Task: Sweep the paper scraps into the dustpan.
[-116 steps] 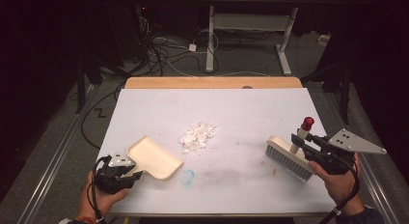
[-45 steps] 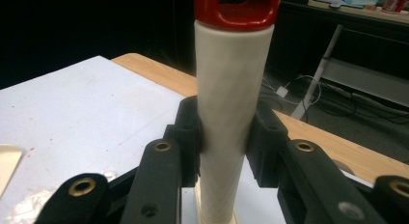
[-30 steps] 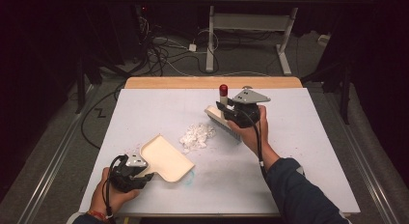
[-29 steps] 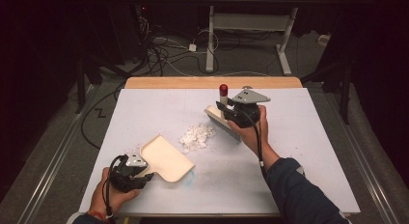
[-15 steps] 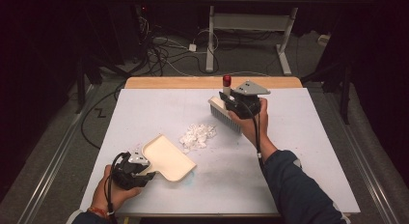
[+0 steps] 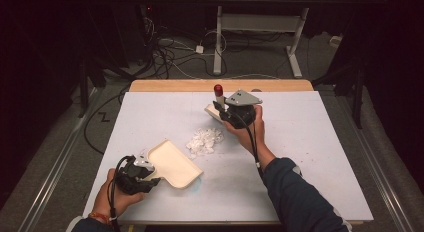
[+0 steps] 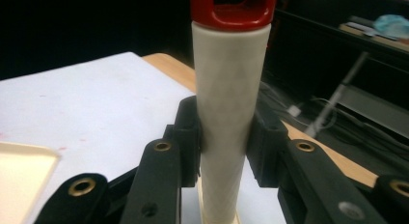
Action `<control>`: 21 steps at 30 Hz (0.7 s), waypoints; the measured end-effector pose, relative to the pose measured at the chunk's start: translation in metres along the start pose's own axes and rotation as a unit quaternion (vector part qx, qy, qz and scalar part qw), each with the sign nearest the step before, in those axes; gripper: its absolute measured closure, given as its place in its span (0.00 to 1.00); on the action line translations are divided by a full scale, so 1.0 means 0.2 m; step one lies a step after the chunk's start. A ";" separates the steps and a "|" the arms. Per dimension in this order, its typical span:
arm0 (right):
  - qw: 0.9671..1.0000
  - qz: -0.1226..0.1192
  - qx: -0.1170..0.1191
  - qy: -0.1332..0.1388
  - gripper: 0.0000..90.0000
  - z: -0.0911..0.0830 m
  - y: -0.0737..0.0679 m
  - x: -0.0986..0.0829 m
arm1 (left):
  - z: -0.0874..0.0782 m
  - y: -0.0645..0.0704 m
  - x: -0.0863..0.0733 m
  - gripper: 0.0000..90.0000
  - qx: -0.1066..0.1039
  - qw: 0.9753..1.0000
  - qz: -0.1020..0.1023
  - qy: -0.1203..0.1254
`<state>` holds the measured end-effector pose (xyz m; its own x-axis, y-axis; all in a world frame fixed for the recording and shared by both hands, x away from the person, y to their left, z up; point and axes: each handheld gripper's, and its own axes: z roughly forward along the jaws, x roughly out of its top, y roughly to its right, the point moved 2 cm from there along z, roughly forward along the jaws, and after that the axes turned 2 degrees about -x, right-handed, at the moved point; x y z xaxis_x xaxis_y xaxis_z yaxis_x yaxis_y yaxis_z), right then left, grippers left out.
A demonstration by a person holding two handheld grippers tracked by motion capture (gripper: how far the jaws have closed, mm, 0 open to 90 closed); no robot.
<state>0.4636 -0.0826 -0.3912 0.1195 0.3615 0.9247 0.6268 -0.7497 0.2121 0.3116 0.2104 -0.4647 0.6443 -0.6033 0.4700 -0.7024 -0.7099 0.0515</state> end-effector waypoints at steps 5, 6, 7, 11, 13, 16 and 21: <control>0.999 0.005 0.035 0.009 0.78 -0.02 -0.08 0.01 | 0.00 0.00 0.01 0.71 -0.001 1.000 0.000 -0.012; 0.999 0.004 0.042 0.011 0.78 -0.02 -0.09 0.00 | 0.00 0.00 0.01 0.71 -0.001 1.000 0.000 -0.012; 0.999 0.005 0.048 0.013 0.78 -0.03 -0.11 0.00 | 0.00 0.00 0.01 0.71 0.000 1.000 0.000 -0.014; 0.998 0.000 0.067 0.016 0.78 -0.05 -0.18 0.00 | 0.01 0.00 0.02 0.71 0.000 1.000 -0.002 -0.016; 0.997 0.000 0.071 0.018 0.78 -0.06 -0.20 0.00 | 0.01 0.00 0.02 0.71 0.001 1.000 0.000 -0.018; 0.997 0.005 0.075 0.021 0.77 -0.06 -0.23 0.00 | 0.01 0.00 0.03 0.71 0.002 1.000 0.001 -0.020; 0.996 0.011 0.083 0.026 0.77 -0.07 -0.27 0.00 | 0.03 0.01 0.04 0.71 0.000 1.000 -0.002 -0.020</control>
<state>0.4186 -0.0497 -0.3993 0.0975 0.3133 0.9446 0.7441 -0.6532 0.1399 0.3177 0.2021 -0.4650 0.6583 -0.6150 0.4341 -0.6999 -0.7123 0.0524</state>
